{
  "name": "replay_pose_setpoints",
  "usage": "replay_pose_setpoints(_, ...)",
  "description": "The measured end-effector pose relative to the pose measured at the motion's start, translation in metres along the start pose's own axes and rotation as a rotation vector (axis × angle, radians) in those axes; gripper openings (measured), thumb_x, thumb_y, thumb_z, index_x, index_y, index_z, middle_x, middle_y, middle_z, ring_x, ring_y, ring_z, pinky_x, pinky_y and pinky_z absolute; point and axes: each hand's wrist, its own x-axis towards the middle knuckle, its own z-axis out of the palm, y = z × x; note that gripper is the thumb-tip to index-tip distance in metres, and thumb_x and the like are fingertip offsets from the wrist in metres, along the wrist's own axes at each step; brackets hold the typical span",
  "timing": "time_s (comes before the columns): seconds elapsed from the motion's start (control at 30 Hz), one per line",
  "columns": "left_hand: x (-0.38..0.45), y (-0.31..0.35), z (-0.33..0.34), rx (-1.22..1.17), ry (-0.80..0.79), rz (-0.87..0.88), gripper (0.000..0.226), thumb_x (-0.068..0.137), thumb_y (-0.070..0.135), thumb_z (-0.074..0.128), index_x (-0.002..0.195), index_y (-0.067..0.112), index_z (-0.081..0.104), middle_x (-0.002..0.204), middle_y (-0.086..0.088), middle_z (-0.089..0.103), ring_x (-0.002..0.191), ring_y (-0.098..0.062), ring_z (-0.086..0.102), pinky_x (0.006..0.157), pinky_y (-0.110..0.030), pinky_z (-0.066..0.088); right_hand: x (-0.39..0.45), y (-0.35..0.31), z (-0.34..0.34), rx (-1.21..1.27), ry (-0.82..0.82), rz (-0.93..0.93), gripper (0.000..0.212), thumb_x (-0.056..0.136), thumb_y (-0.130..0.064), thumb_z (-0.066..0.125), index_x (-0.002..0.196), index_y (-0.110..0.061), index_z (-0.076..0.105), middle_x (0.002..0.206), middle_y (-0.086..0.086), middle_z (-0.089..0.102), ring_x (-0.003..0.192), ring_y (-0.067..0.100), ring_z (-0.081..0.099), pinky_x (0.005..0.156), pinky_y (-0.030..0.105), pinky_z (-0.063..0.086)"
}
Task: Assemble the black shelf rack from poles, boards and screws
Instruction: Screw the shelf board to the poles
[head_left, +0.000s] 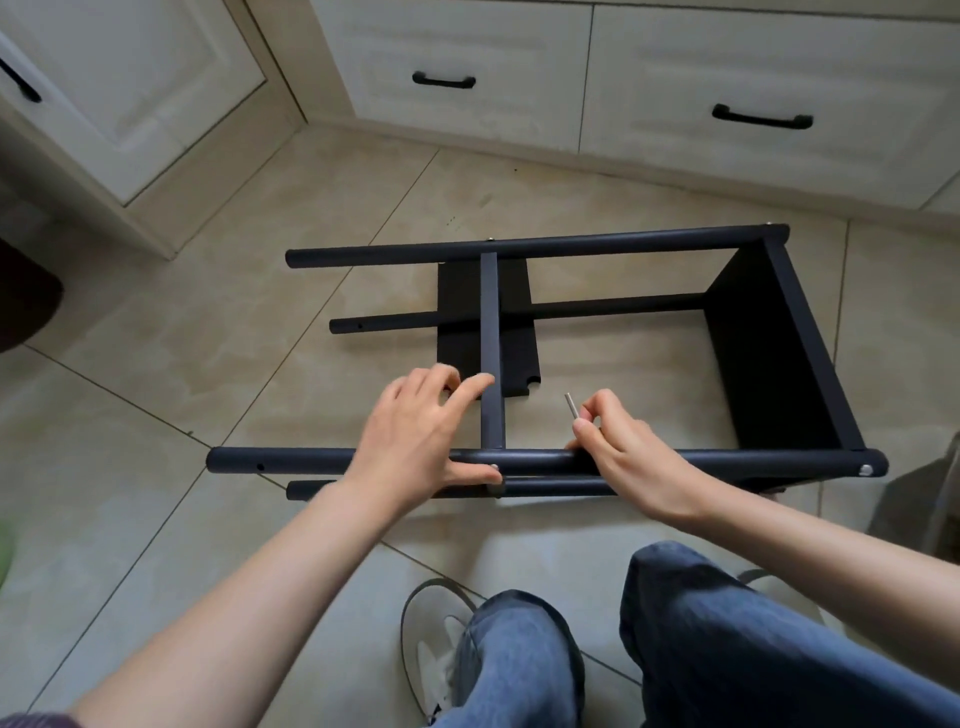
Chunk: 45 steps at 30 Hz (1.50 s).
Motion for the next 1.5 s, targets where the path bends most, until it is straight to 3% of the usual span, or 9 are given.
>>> replay_pose_setpoints(0.13, 0.016, -0.009, 0.005, 0.091, -0.218, 0.123, 0.104, 0.068, 0.089, 0.028, 0.156, 0.045, -0.005, 0.163, -0.005, 0.016, 0.150, -0.030, 0.015, 0.124, -0.045, 0.008, -0.002, 0.002, 0.003, -0.017, -0.001, 0.009, 0.019, 0.104, -0.030, 0.033, 0.096, -0.014, 0.038, 0.094, 0.018, 0.067, 0.082, 0.034, 0.056, 0.076, 0.043, 0.046)
replay_pose_setpoints(0.33, 0.021, -0.020, 0.017, 0.069, -0.157, 0.262, 0.098, 0.072, 0.090, 0.032, 0.153, 0.036, 0.030, 0.168, 0.001, -0.014, 0.153, -0.025, -0.020, 0.125, -0.048, -0.003, -0.001, 0.008, 0.011, -0.050, 0.002, 0.006, 0.019, 0.104, -0.031, 0.031, 0.093, -0.016, 0.035, 0.074, 0.011, 0.059, 0.053, 0.010, 0.037, 0.052, 0.026, 0.033)
replay_pose_setpoints(0.5, 0.032, -0.021, 0.024, 0.084, -0.180, 0.375, 0.098, 0.069, 0.091, 0.036, 0.141, 0.024, 0.043, 0.169, -0.001, -0.005, 0.153, -0.023, -0.018, 0.125, -0.048, -0.004, 0.002, 0.012, 0.017, -0.099, -0.024, 0.021, 0.020, 0.104, -0.032, 0.031, 0.091, -0.017, 0.034, 0.068, 0.003, 0.053, 0.052, 0.011, 0.039, 0.052, 0.026, 0.033)
replay_pose_setpoints(0.7, 0.032, -0.025, 0.037, 0.001, -0.099, 0.436, 0.083, 0.072, 0.087, 0.049, 0.127, 0.025, 0.057, 0.164, -0.005, 0.022, 0.155, -0.024, -0.008, 0.126, -0.048, 0.011, 0.010, 0.013, 0.018, -0.110, -0.026, 0.067, 0.020, 0.104, -0.037, 0.030, 0.090, -0.024, 0.036, 0.078, 0.004, 0.063, 0.066, 0.026, 0.052, 0.069, 0.043, 0.046)
replay_pose_setpoints(0.83, 0.032, -0.025, 0.044, -0.153, -0.039, 0.441, 0.071, 0.070, 0.077, 0.063, 0.113, 0.020, 0.061, 0.154, -0.005, 0.037, 0.156, -0.025, 0.002, 0.117, -0.038, 0.029, 0.021, 0.018, 0.013, -0.176, -0.102, 0.080, 0.016, 0.102, -0.035, 0.041, 0.089, -0.026, 0.043, 0.077, -0.002, 0.062, 0.062, 0.015, 0.050, 0.054, 0.028, 0.037)
replay_pose_setpoints(1.07, 0.031, -0.027, 0.046, -0.328, -0.039, 0.446, 0.066, 0.070, 0.068, 0.071, 0.107, 0.015, 0.062, 0.144, -0.005, 0.046, 0.156, -0.026, 0.005, 0.104, -0.036, 0.043, 0.051, 0.021, 0.002, -0.229, -0.227, 0.011, 0.013, 0.089, -0.024, 0.069, 0.078, -0.022, 0.063, 0.068, -0.010, 0.069, 0.062, -0.005, 0.059, 0.059, 0.008, 0.043)
replay_pose_setpoints(1.17, 0.027, -0.032, 0.046, -0.334, -0.062, 0.451, 0.066, 0.070, 0.067, 0.072, 0.108, 0.015, 0.062, 0.144, -0.007, 0.047, 0.155, -0.029, 0.006, 0.103, -0.031, 0.040, 0.068, 0.021, 0.001, -0.125, -0.279, 0.003, 0.013, 0.087, -0.024, 0.072, 0.076, -0.019, 0.068, 0.062, -0.010, 0.071, 0.051, -0.004, 0.055, 0.053, 0.009, 0.041)
replay_pose_setpoints(1.33, 0.024, -0.035, 0.046, -0.375, -0.070, 0.453, 0.068, 0.070, 0.064, 0.076, 0.110, 0.011, 0.064, 0.144, -0.010, 0.049, 0.155, -0.033, 0.008, 0.103, -0.040, 0.047, 0.093, 0.019, 0.015, 0.143, -0.310, 0.043, 0.012, 0.091, -0.021, 0.068, 0.083, -0.016, 0.073, 0.067, -0.001, 0.072, 0.061, 0.012, 0.055, 0.068, 0.034, 0.054)
replay_pose_setpoints(1.5, 0.024, -0.034, 0.048, -0.376, -0.059, 0.466, 0.068, 0.071, 0.065, 0.075, 0.112, 0.012, 0.062, 0.145, -0.010, 0.048, 0.154, -0.036, 0.010, 0.100, -0.043, 0.049, 0.104, 0.019, 0.028, 0.146, -0.334, 0.036, 0.014, 0.096, -0.021, 0.062, 0.093, -0.015, 0.074, 0.058, -0.007, 0.066, 0.053, 0.003, 0.053, 0.057, 0.017, 0.049)
